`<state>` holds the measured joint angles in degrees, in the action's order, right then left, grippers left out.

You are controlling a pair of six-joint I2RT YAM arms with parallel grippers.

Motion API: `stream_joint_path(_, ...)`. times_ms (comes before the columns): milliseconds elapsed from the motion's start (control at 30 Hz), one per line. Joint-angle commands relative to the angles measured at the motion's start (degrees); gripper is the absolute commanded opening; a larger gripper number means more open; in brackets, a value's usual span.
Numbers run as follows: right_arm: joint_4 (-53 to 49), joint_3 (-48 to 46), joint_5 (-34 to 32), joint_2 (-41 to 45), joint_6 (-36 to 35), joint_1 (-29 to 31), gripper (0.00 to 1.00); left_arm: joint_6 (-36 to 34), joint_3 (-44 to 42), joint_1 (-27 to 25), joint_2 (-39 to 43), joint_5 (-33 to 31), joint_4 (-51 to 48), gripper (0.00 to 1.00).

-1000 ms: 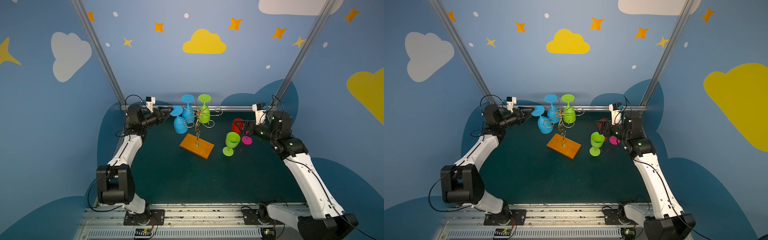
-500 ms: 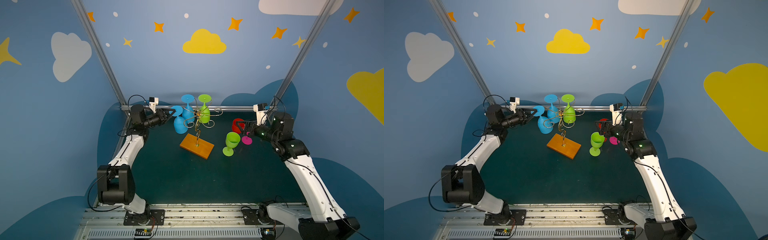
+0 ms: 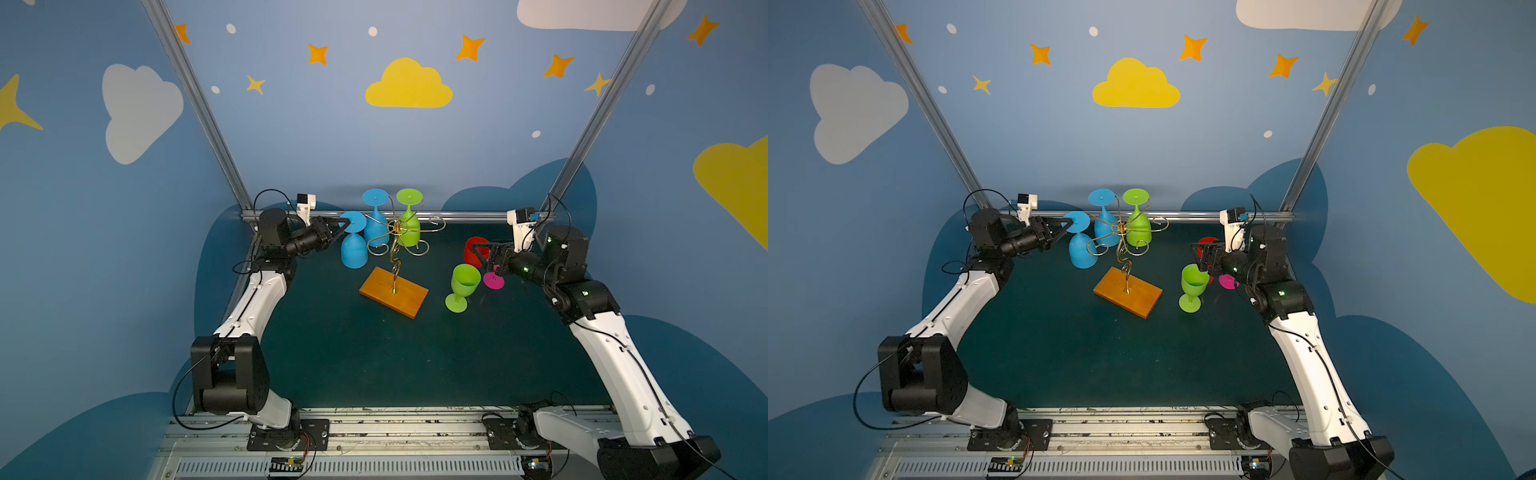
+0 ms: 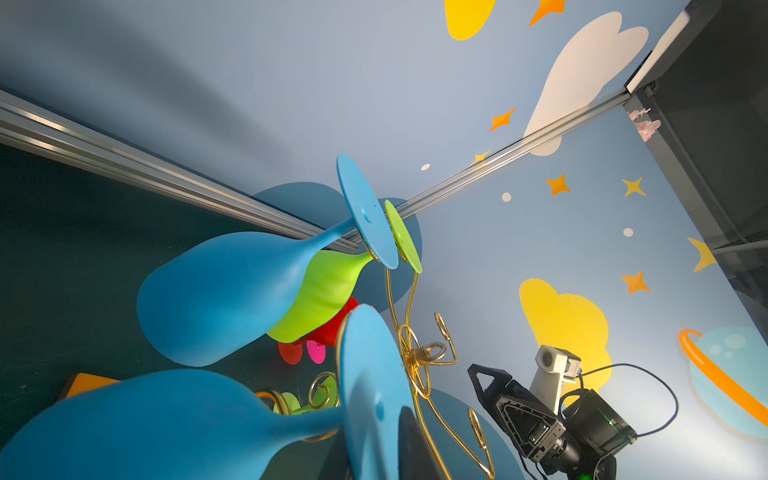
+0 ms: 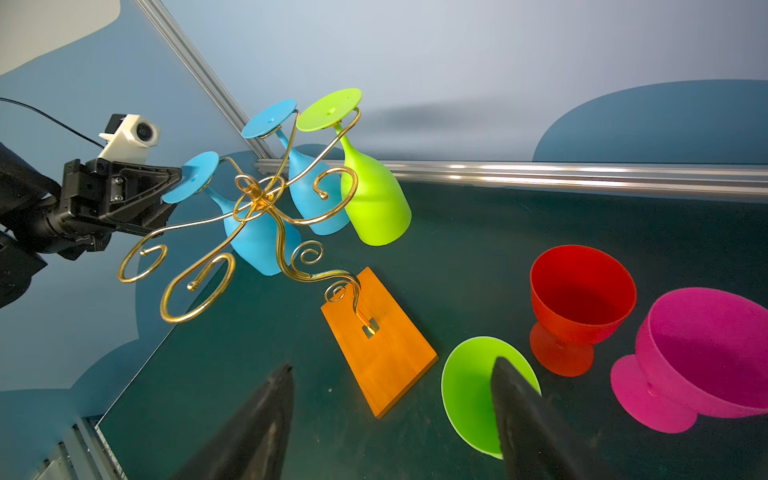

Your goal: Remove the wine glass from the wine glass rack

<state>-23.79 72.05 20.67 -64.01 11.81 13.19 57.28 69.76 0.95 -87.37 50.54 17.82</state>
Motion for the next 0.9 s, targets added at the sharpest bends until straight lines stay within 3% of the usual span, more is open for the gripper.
stream_joint_path(0,1.0,-0.3,0.3,1.1,0.6,-0.2,0.74,0.4,1.6,0.1,2.1,-0.1,0.0,0.17)
stream_joint_path(300,1.1,-0.3,0.4,1.1,0.8,-0.2,0.74,3.3,0.6,0.6,3.2,-0.1,2.5,0.14)
stream_joint_path(600,1.4,-0.5,0.5,1.1,1.0,-0.2,0.74,6.4,-0.6,1.5,4.1,-0.3,5.8,0.04)
stream_joint_path(867,1.6,-0.3,0.9,1.0,1.2,-0.2,0.74,8.0,-0.6,1.6,3.7,-0.1,7.5,0.04)
